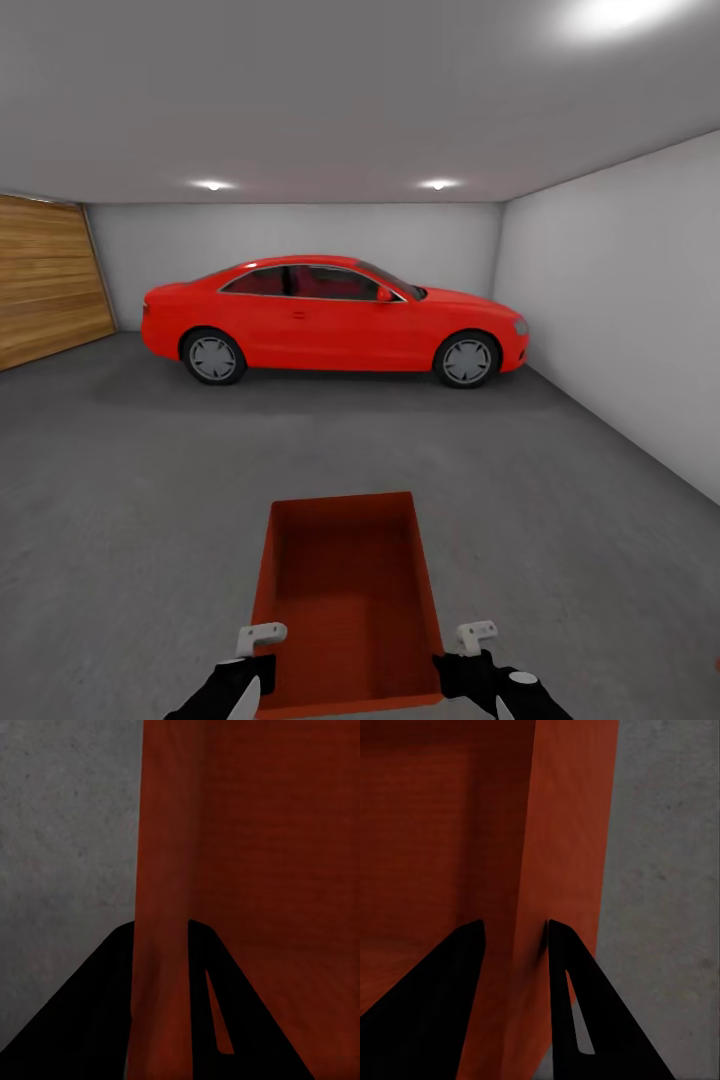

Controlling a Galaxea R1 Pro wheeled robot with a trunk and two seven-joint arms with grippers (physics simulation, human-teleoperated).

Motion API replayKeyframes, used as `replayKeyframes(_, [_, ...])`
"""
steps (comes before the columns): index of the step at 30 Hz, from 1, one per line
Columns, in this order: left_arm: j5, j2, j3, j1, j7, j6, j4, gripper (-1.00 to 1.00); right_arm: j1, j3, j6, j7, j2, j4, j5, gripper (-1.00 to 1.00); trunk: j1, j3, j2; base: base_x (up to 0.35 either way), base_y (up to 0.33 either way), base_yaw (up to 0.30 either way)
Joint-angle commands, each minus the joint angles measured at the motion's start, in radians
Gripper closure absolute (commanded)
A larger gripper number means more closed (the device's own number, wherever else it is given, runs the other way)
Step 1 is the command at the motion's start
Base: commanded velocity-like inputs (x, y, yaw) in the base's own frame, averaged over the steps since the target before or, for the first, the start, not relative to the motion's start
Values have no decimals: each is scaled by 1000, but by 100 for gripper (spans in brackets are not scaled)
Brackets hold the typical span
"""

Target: Move the two storage containers from the living room to the garage. In the garage, place one container on the floor and stack the other container on top of it (either order is fine).

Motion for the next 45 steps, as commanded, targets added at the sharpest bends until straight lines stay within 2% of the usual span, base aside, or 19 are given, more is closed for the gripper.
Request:
replayKeyframes(1, [2,-39,-16,0,5,-1,-5,100,0,-9,7,6,2,1,9,100,1,0,-1,324,0,0])
replayKeyframes(24, [2,-38,-16,0,5,-1,-4,100,0,-9,7,9,2,2,10,100,1,0,-1,325,0,-1])
replayKeyframes(45, [2,-38,-16,0,5,-1,-4,100,0,-9,11,9,2,1,11,100,1,0,-1,325,0,-258])
